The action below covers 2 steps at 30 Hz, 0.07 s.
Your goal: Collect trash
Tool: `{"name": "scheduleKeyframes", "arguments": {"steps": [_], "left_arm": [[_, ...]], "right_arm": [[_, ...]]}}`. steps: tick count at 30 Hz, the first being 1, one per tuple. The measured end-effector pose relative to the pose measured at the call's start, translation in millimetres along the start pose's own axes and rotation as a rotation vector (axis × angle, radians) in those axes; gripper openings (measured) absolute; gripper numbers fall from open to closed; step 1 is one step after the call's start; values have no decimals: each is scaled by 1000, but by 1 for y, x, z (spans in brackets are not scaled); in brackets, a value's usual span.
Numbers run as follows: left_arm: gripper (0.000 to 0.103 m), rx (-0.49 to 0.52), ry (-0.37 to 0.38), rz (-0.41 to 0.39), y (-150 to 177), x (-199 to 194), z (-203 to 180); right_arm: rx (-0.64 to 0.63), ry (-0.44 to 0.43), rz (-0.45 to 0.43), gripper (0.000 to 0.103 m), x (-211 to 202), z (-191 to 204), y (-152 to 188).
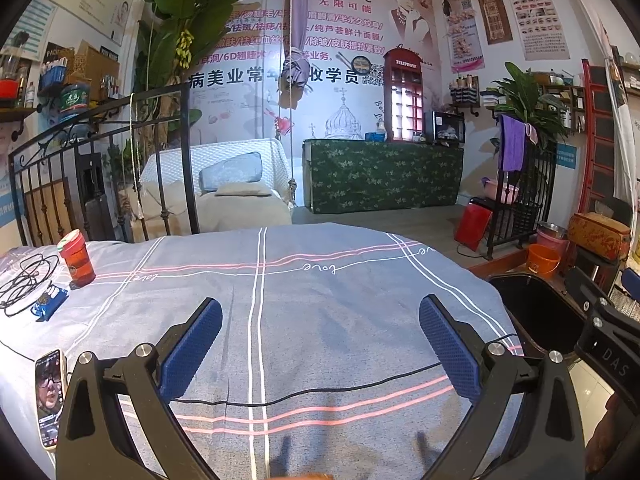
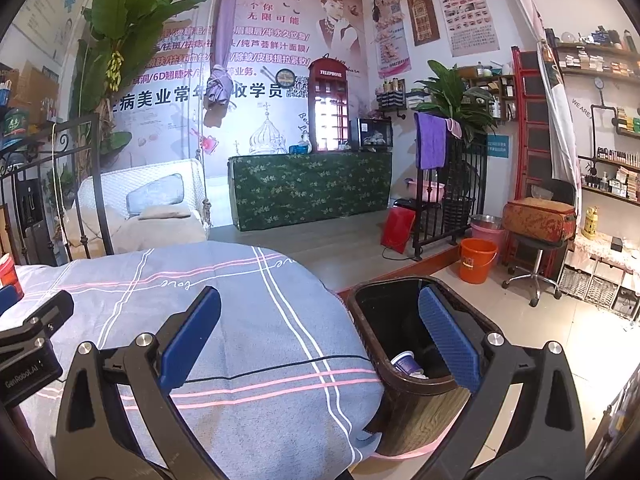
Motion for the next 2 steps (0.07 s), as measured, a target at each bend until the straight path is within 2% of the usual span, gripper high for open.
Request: {"name": "scheduleKeyframes", "arguments": {"steps": [2], "left_arm": [[97,-8,1,1,0,0,2]], "right_arm": [[-10,-1,-1,98,0,2,-1]]}}
Point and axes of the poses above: each gripper's, at about its wrist camera, not at the fingertips, and x roughly the way its jaws point, z to its left, y to its underside, the point moved 1 cm from there along x, roughly the way its jaws point, and after that the axes turned 9 degrees about -y, right-handed, at the moved point
